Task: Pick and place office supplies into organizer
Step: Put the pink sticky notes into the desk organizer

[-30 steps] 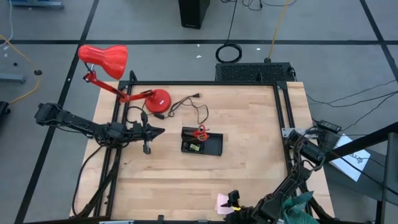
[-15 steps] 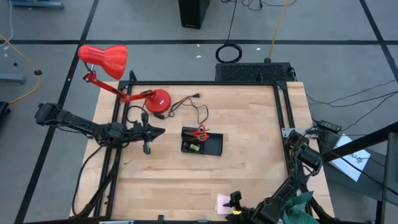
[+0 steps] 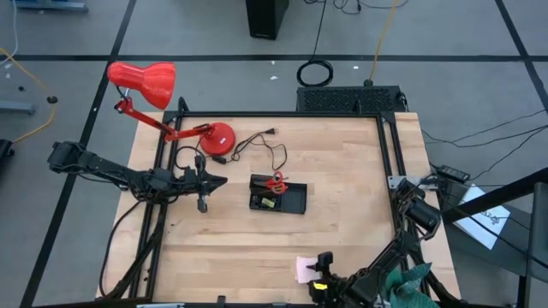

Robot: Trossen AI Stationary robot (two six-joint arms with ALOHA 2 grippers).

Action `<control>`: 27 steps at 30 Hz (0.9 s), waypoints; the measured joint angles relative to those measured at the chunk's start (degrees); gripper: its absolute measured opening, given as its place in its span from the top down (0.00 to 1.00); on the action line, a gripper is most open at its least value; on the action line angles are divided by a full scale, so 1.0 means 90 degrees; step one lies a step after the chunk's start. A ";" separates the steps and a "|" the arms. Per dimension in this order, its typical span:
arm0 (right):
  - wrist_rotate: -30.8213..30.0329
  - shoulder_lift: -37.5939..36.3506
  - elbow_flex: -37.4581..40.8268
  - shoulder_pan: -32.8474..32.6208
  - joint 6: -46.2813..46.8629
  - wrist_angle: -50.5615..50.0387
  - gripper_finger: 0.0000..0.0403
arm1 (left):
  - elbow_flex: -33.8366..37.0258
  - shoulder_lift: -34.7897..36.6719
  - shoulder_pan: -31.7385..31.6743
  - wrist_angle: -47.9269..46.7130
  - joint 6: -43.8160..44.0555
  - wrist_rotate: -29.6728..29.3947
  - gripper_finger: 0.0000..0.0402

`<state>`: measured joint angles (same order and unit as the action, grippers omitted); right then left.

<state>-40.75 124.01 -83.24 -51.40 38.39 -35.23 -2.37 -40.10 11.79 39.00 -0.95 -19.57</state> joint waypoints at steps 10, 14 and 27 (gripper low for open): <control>0.0000 0.0005 0.0125 0.0177 0.0284 -0.0055 0.39 | 0.0000 0.0000 0.0000 -0.0001 0.0124 0.0000 0.92; 0.0005 0.0015 0.0153 0.0188 0.0564 -0.0023 0.51 | 0.0000 0.0000 0.0000 -0.0002 0.0131 0.0000 0.92; 0.0016 0.0022 0.0160 0.0120 0.0161 0.0133 0.98 | 0.0000 0.0000 0.0000 -0.0002 0.0141 0.0002 0.92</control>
<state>-40.61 124.20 -81.80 -50.32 39.84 -34.04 -2.37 -40.10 11.79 38.98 0.32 -19.55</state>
